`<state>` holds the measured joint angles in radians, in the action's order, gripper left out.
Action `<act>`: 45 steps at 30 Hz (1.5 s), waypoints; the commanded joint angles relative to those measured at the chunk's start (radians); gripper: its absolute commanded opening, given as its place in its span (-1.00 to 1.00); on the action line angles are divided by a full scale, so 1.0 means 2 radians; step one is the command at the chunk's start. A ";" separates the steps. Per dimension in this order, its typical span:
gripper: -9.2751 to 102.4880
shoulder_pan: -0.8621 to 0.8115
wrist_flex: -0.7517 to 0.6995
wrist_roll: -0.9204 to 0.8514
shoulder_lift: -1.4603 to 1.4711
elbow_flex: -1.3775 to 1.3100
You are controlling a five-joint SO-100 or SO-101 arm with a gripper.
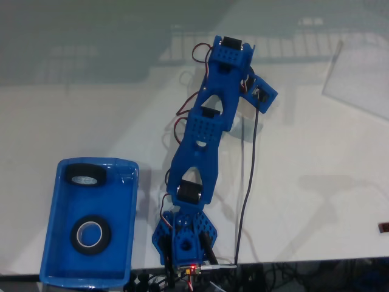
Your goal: Grasp all tape and put them in the bin.
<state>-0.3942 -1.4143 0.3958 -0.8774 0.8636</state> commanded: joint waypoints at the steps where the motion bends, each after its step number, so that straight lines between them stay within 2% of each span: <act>1: -0.31 -0.002 -0.025 -0.005 0.024 -0.075; 8: -0.37 -0.002 -0.066 0.001 0.084 -0.156; 17: -0.83 -0.012 -0.066 0.020 0.097 -0.170; 27: -0.83 -0.016 -0.068 0.029 0.073 -0.165; 36: -0.83 -0.003 -0.069 0.025 -0.099 -0.081; 45: -0.83 0.119 -0.066 -0.060 -0.342 0.091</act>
<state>-0.2393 -1.5524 0.3359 -1.3668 0.9633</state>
